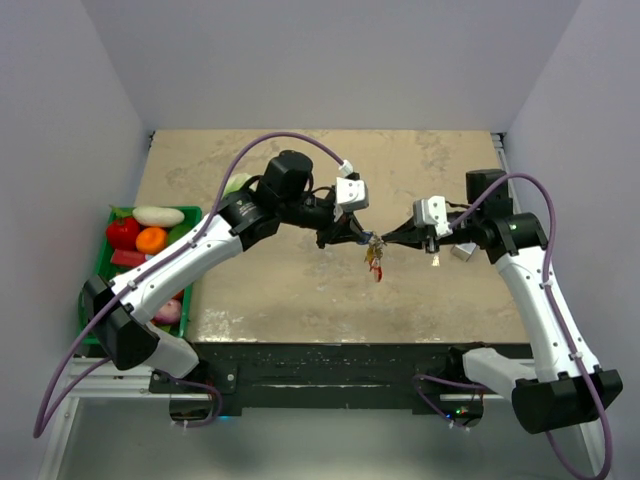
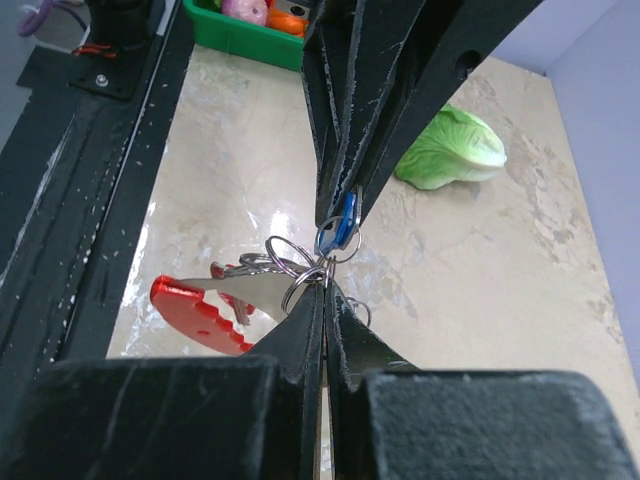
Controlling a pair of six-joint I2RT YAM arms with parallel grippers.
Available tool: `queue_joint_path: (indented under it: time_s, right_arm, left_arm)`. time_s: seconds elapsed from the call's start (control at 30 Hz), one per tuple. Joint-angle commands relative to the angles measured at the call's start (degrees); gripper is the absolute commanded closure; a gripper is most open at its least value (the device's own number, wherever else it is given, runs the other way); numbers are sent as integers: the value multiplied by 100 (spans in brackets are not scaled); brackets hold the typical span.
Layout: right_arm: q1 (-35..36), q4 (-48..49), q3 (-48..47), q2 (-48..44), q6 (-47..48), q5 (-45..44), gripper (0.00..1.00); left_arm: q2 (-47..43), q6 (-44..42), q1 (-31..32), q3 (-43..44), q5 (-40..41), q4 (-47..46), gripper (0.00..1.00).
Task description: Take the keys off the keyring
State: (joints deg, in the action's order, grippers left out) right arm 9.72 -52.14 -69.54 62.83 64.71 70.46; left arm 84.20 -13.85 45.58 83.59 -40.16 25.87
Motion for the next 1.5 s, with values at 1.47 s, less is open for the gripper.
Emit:
queue_joint_path:
  time_s: [1.47]
  right_arm:
    - [-14, 687, 248, -16, -1698, 539, 100]
  left_arm:
    - [-308, -1234, 452, 606, 1002, 516, 100]
